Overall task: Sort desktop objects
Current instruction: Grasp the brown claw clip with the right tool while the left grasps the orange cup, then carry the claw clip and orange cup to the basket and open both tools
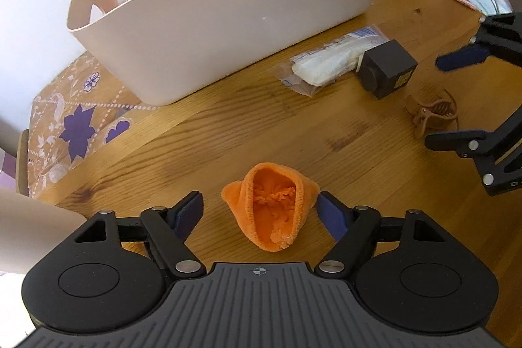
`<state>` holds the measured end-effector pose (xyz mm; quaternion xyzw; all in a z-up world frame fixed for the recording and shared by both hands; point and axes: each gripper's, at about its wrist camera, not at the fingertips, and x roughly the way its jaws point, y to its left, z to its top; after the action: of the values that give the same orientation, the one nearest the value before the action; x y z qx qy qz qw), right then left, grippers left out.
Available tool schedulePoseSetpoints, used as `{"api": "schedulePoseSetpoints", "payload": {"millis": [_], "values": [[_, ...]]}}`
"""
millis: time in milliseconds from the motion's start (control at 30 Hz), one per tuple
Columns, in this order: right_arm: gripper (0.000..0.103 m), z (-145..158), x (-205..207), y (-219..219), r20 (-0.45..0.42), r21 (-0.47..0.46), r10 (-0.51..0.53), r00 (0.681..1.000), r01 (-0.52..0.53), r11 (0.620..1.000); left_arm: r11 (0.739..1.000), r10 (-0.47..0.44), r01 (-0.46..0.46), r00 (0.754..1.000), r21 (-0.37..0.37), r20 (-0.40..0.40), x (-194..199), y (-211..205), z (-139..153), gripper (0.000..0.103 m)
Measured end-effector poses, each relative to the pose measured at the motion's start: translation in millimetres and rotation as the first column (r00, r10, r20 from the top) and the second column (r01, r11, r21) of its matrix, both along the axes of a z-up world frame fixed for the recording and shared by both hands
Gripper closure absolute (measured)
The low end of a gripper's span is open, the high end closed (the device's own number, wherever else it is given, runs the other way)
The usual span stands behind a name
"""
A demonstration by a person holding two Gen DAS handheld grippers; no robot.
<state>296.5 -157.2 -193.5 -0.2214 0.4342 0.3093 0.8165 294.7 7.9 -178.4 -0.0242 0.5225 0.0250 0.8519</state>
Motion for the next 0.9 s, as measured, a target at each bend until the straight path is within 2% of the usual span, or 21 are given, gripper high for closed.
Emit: {"api": "schedulePoseSetpoints", "payload": {"millis": [33, 100, 200, 267, 333, 400, 467, 567, 900], "values": [[0.035, 0.2, -1.2, 0.5, 0.004, 0.001, 0.002, 1.0, -0.002, 1.0, 1.0, -0.005, 0.005, 1.0, -0.007, -0.003, 0.8, -0.3, -0.8, 0.034], [0.037, 0.3, -3.0, 1.6, 0.009, -0.001, 0.01, 1.0, -0.01, 1.0, 1.0, -0.002, 0.002, 1.0, -0.021, -0.001, 1.2, -0.3, -0.7, 0.037], [0.049, 1.9, -2.7, 1.5, -0.004, 0.007, 0.021, 1.0, -0.021, 1.0, 1.0, 0.002, -0.002, 1.0, -0.017, 0.004, 1.2, -1.1, 0.3, 0.043], [0.064, 2.8, -3.4, 2.1, -0.002, 0.005, 0.03, 1.0, -0.03, 1.0, 0.999, 0.01, -0.01, 1.0, -0.037, 0.004, 1.3, -0.2, 0.9, 0.051], [0.067, 3.5, -3.7, 3.4, -0.009, 0.002, 0.04, 0.999, -0.04, 0.999, 0.998, 0.021, -0.021, 1.0, -0.066, 0.001, 0.9, 1.0, 1.1, 0.058], [0.068, 4.0, -5.6, 4.8, -0.007, -0.007, 0.049, 0.999, -0.049, 0.999, 0.997, 0.023, -0.023, 1.0, -0.067, 0.0, 0.5, 0.1, 1.6, 0.064], [0.068, 4.4, -8.0, 4.9, -0.011, -0.01, 0.055, 0.998, -0.055, 0.998, 0.998, 0.019, -0.019, 1.0, -0.067, -0.002, -0.1, -1.6, 2.5, 0.075], [0.068, 4.6, -13.0, 3.8, -0.007, -0.014, 0.059, 0.998, -0.059, 0.998, 0.997, 0.02, -0.02, 1.0, -0.081, -0.002, -2.8, -2.5, 3.3, 0.081], [0.068, 19.9, -28.5, -11.4, 0.023, 0.012, 0.057, 0.998, -0.057, 0.998, 0.993, 0.037, -0.035, 0.999, -0.111, 0.016, -16.3, -0.6, 10.9, 0.085]]}}
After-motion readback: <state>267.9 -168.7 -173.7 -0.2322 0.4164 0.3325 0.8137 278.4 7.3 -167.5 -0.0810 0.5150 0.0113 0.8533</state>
